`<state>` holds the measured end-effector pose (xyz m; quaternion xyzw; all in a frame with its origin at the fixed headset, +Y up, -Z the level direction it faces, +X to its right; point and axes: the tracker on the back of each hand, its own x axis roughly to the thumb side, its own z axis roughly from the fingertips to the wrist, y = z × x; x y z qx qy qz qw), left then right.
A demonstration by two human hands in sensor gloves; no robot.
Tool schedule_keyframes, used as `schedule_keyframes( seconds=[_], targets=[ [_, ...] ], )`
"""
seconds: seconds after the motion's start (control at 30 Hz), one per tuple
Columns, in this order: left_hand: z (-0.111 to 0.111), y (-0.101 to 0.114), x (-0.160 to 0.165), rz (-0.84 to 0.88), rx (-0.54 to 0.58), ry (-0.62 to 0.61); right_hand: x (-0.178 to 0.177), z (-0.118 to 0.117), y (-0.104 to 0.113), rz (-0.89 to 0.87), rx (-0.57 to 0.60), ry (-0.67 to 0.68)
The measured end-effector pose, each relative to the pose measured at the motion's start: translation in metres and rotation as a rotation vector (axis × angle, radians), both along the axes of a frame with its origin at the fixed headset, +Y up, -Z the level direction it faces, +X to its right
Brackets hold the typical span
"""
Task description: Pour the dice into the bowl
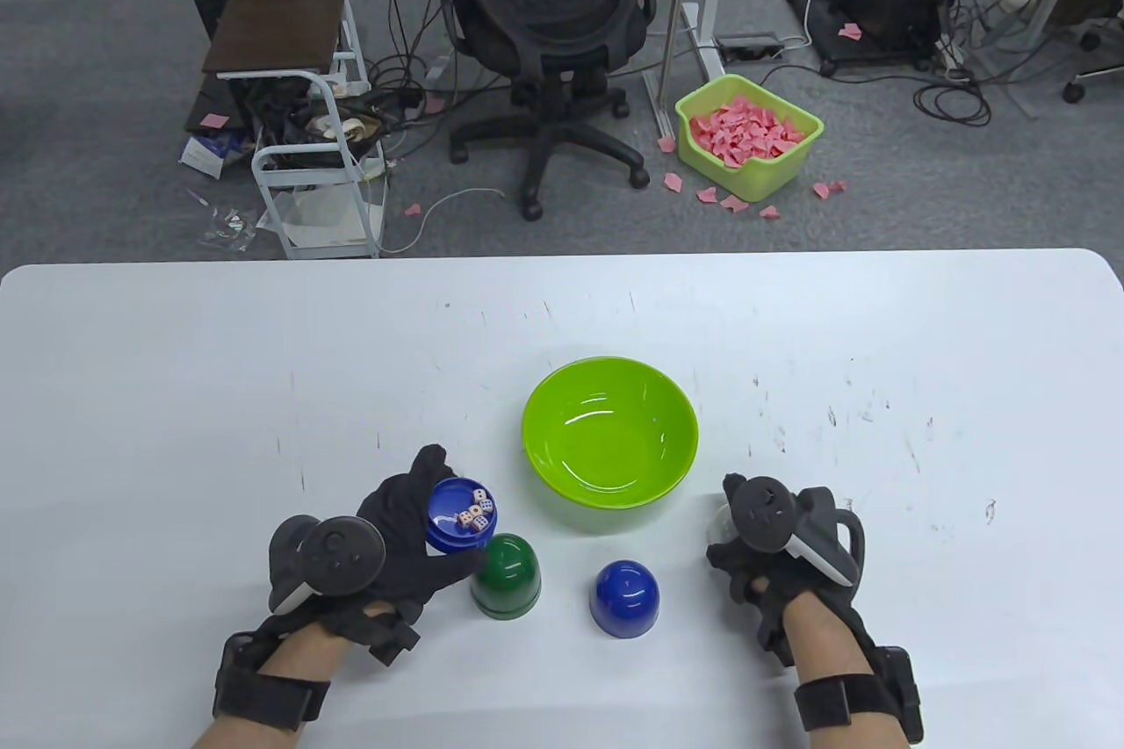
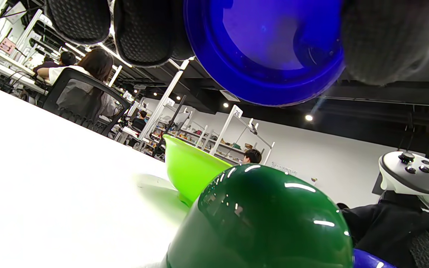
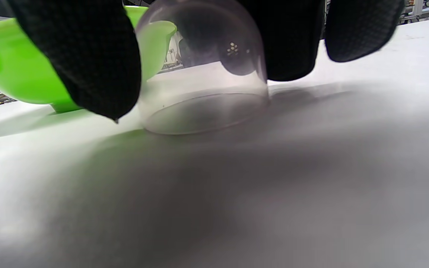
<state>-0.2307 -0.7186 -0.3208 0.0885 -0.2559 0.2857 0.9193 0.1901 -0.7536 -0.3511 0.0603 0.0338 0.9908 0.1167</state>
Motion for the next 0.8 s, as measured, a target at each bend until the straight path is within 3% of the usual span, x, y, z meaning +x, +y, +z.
schedule_keyframes(
  seconds=[0.43,0.8],
  targets=[
    [-0.006,-0.005,-0.01,0.181,-0.109,0.085,0.011,0.012,0.031,-0.195,0.148,-0.004],
    [-0.009,0.0,-0.015,0.164,-0.064,0.173,0.012,0.02,0.048,-0.27,0.229,0.012]
  ],
)
